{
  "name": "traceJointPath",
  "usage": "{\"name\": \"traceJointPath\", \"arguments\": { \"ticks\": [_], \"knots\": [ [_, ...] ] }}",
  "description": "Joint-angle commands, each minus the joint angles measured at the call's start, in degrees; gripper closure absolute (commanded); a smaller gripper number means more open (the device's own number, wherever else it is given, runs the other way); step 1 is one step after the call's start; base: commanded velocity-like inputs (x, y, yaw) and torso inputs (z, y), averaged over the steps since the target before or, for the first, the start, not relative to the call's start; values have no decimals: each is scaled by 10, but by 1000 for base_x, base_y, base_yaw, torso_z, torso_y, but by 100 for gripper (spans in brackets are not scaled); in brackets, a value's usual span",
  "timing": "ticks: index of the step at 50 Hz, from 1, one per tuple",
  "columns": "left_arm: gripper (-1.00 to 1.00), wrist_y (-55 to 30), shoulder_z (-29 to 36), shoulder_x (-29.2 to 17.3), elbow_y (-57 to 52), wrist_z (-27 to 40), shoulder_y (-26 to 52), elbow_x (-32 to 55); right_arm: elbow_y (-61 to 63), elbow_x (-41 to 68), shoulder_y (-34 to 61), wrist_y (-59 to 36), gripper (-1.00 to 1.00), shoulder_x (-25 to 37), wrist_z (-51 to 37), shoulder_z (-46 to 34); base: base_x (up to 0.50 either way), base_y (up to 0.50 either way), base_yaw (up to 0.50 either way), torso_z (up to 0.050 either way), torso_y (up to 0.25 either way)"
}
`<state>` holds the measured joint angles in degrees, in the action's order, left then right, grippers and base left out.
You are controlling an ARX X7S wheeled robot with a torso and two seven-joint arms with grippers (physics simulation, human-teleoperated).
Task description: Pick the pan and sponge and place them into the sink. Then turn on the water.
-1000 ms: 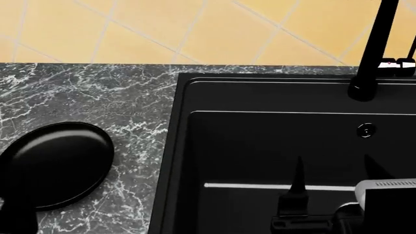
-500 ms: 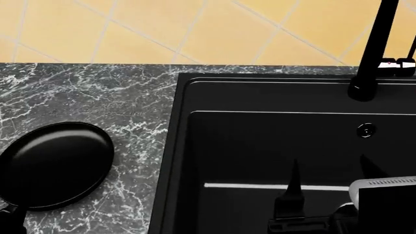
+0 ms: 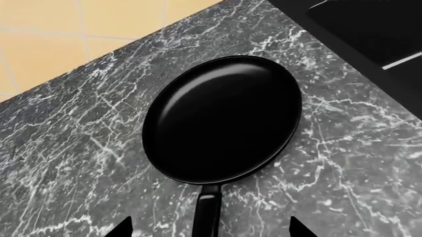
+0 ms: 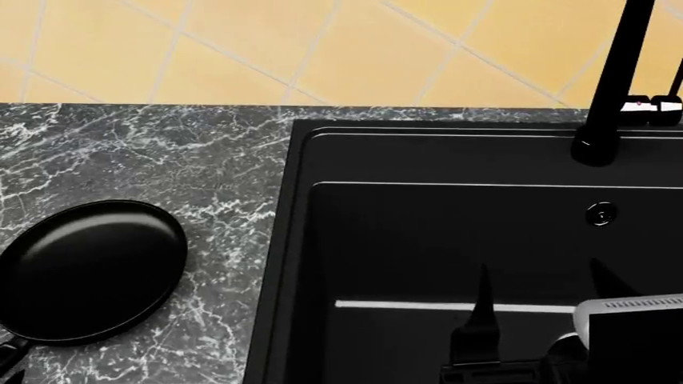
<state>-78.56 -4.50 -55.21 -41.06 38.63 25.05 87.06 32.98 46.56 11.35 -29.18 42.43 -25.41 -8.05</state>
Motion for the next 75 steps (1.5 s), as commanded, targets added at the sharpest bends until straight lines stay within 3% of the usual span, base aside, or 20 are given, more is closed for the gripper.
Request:
{"name": "traceJointPath", "arguments": {
  "ticks": [1,8,24,39,45,75],
  "knots": [
    [-100,6,34,18,39,-101,14,-103,3,0,0,0,-100,-10,11,17,0,0,0,0,0],
    [-100,14,89,43,69,-116,41,-154,3,2,-2,1,-100,-10,11,18,0,0,0,0,0],
    [-100,48,201,39,123,-207,95,-267,3,2,7,-2,-100,-8,9,16,0,0,0,0,0],
    [-100,70,196,21,128,-227,70,-263,3,2,8,-4,-100,-8,10,12,0,0,0,0,0],
    [-100,61,218,44,143,-219,88,-274,3,2,10,-4,-100,-10,10,9,0,0,0,0,0],
    [-100,80,203,35,181,-224,60,-263,0,0,6,1,-100,-12,10,6,0,0,0,0,0]
  ]
}}
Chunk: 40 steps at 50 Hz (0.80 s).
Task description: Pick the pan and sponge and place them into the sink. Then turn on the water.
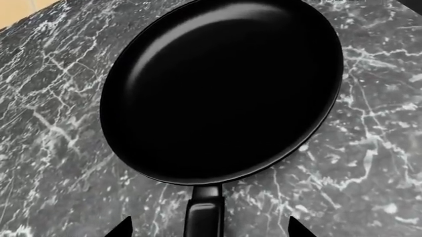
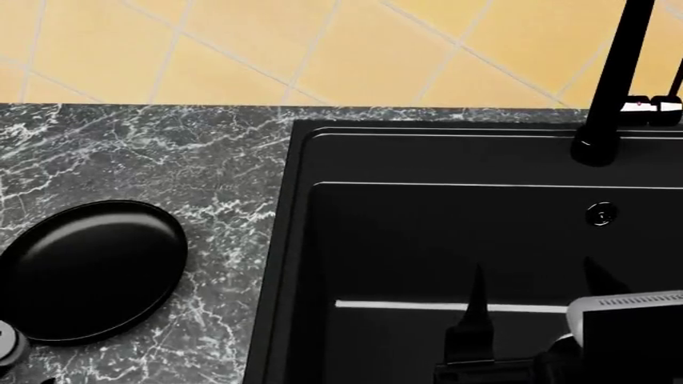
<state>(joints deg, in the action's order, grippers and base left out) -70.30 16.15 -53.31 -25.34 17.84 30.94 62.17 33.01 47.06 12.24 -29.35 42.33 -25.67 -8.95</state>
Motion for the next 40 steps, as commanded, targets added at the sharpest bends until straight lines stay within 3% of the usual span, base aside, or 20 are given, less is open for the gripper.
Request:
{"name": "traceJointPath", "arguments": {
  "ticks": [1,9,10,20,30,40],
  "knots": [
    [-100,-2,-5,13,23,-18,0,-13,-1,-6,-3,3,-100,-11,13,15,0,0,0,0,0],
    [-100,1,-13,3,21,-21,-13,-3,-2,-8,-5,5,-100,-13,11,14,0,0,0,0,0],
    [100,-5,-9,10,23,-16,-7,-1,-2,-7,-5,5,-100,-13,11,14,0,0,0,0,0],
    [100,-24,4,44,34,13,20,0,6,-5,-11,7,-100,-9,6,20,0,0,0,0,0],
    [100,-3,-18,25,26,14,11,1,10,-3,-14,7,-100,-5,2,25,1,0,0,0,0],
    [100,-13,-27,44,17,48,31,14,8,-1,-8,5,-100,-4,2,25,0,0,0,0,0]
  ]
}}
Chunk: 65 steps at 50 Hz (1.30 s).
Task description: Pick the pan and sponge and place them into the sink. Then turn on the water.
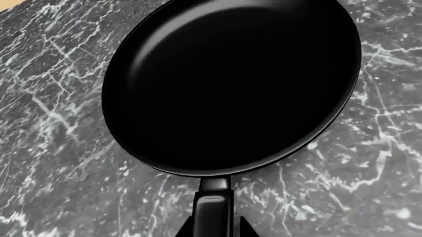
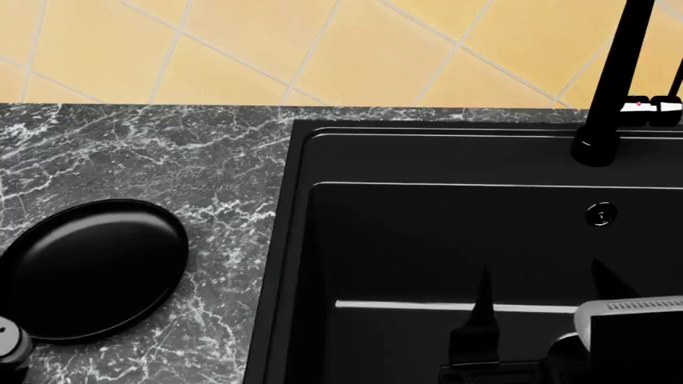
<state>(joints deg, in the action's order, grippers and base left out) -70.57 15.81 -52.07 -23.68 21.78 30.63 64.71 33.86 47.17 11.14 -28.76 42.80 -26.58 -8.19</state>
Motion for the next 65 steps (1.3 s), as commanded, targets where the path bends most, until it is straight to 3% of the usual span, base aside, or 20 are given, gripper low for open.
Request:
{"name": "traceJointPath", "arguments": {
  "ticks": [1,11,21,36,49,65],
  "knots": [
    [100,-7,-26,35,1,13,36,-13,0,-1,4,-1,-100,-8,11,18,0,0,0,0,0],
    [100,-23,-51,51,-2,58,61,13,-3,0,13,-5,-100,-9,10,16,0,0,0,0,0],
    [100,-54,-100,23,-56,96,77,96,2,14,10,-13,-100,4,-4,34,0,0,0,0,2],
    [100,-94,-83,45,-60,159,127,155,-1,10,-2,-4,-100,4,-11,44,0,0,0,0,1],
    [100,-91,-72,48,-65,172,127,165,-2,0,6,-14,-100,3,-11,26,0,-178,0,0,2],
    [100,-77,-80,20,-69,154,113,169,-1,1,0,-7,-100,7,-12,34,0,-300,0,1,2]
  ]
}}
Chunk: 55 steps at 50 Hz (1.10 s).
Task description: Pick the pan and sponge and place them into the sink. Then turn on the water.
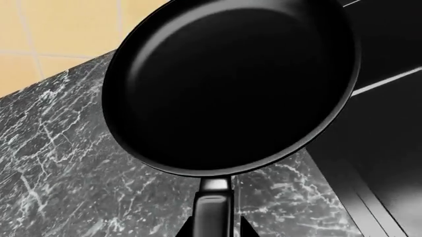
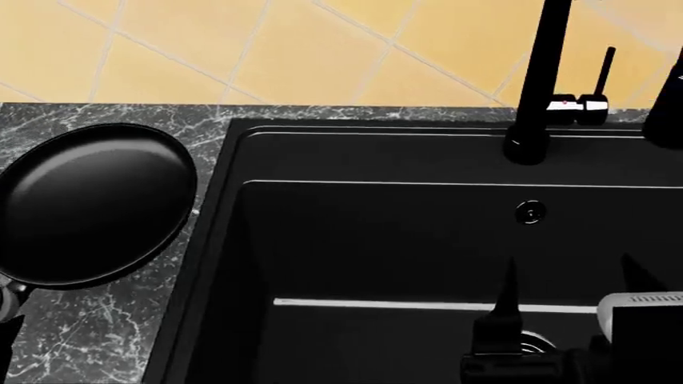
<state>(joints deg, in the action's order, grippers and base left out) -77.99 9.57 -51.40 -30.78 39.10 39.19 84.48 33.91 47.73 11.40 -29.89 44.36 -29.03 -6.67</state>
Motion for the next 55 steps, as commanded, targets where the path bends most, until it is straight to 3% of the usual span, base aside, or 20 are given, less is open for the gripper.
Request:
{"name": "traceJointPath", "arguments": {
  "ticks": [1,7,25,39,55],
  "knots": [
    [100,-3,-13,18,4,-15,30,-29,1,-5,-6,5,-100,-8,12,20,0,-312,0,0,0],
    [100,-3,7,38,15,-7,43,-42,1,-6,-11,9,-100,-9,12,21,0,-315,0,0,2],
    [100,9,18,40,19,-2,40,-46,1,-4,-9,9,-100,-6,12,24,0,-316,0,1,2],
    [100,31,-17,-12,-1,-30,-1,-29,5,-3,-9,10,-100,-5,13,23,0,-317,0,1,1],
    [100,36,-1,-1,11,-24,13,-43,7,3,2,3,-100,-3,11,20,0,-318,0,1,1]
  ]
}}
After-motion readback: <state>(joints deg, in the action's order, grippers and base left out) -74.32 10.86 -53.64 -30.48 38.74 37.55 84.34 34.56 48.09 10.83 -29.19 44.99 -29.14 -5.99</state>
